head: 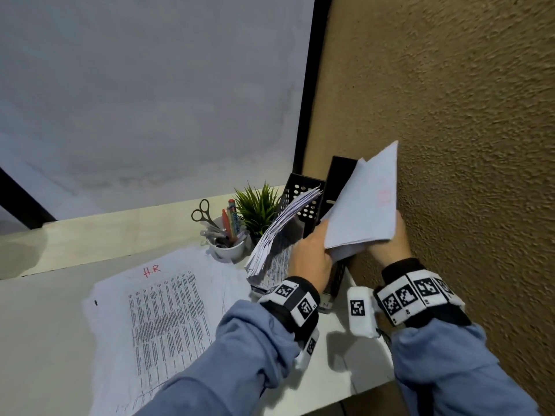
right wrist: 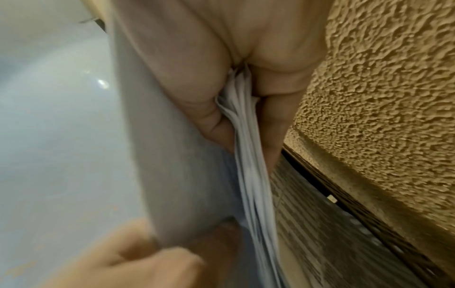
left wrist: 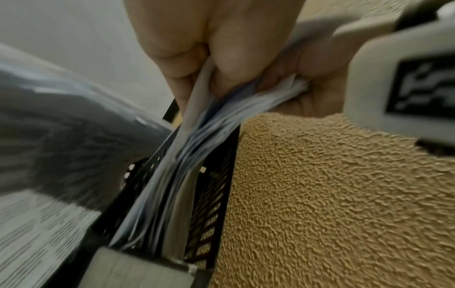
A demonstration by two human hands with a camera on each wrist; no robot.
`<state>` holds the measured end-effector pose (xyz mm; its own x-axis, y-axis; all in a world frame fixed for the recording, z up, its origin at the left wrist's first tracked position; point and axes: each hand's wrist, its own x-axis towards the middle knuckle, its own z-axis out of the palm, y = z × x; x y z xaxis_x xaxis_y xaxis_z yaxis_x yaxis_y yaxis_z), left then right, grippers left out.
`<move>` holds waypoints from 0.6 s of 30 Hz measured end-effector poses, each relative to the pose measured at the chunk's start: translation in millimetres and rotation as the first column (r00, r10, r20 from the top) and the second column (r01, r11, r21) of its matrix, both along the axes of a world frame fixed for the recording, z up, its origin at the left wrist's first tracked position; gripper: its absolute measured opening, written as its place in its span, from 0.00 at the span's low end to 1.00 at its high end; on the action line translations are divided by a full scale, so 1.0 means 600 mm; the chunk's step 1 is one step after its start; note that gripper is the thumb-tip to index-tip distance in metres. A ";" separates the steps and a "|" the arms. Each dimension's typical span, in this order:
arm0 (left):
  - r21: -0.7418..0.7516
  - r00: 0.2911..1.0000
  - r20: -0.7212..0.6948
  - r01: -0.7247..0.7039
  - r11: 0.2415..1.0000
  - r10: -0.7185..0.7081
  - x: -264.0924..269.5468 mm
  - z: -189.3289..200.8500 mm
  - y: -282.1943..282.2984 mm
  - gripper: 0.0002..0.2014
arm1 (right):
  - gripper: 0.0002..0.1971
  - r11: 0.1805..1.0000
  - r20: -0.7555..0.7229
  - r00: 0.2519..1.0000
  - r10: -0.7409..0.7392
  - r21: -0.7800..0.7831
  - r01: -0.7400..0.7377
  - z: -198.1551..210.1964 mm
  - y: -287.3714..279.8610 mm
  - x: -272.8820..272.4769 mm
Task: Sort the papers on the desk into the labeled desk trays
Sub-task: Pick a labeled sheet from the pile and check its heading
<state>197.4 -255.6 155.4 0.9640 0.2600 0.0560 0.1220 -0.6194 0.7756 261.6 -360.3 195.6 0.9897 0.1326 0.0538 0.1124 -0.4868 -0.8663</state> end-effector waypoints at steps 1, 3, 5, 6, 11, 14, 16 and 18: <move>-0.047 1.000 0.004 0.000 0.999 0.000 0.008 -0.009 0.000 0.32 | 0.07 0.999 0.045 0.999 -0.016 -0.032 0.017 0.006 0.002 0.001; -0.125 1.000 0.011 0.028 0.992 -0.027 0.022 -0.025 0.001 0.32 | 0.06 0.998 0.078 0.996 -0.034 -0.055 0.039 0.014 0.006 0.000; -0.147 0.995 -0.050 0.079 0.986 -0.087 0.037 -0.044 0.003 0.30 | 0.07 0.993 0.107 0.993 -0.050 -0.105 0.061 0.020 0.013 -0.011; -0.134 0.987 -0.107 0.107 0.985 -0.122 0.043 -0.055 0.004 0.28 | 0.07 0.982 0.120 0.991 -0.057 -0.173 0.078 0.018 0.019 -0.018; 0.009 0.896 -0.408 0.197 0.980 -0.177 0.048 -0.101 0.010 0.19 | 0.36 0.907 -0.025 1.000 -0.009 -0.421 -0.002 -0.038 0.047 -0.045; -0.037 0.908 -0.394 0.140 0.990 -0.143 0.046 -0.110 0.022 0.18 | 0.41 0.893 -0.057 0.998 -0.009 -0.450 -0.018 -0.051 0.050 -0.047; -0.036 0.911 -0.382 0.155 0.987 -0.157 0.046 -0.110 0.024 0.19 | 0.41 0.884 -0.014 1.000 -0.011 -0.468 0.003 -0.047 0.054 -0.048; 0.000 0.910 -0.384 0.168 0.986 -0.155 0.044 -0.111 0.025 0.18 | 0.41 0.870 0.007 1.000 0.016 -0.493 -0.010 -0.048 0.059 -0.051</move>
<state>223.8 -240.8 89.1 0.9422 0.1034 -0.3188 0.3010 -0.6796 0.6690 231.0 -324.6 166.7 0.9874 0.1575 -0.0115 0.1294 -0.8485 -0.5131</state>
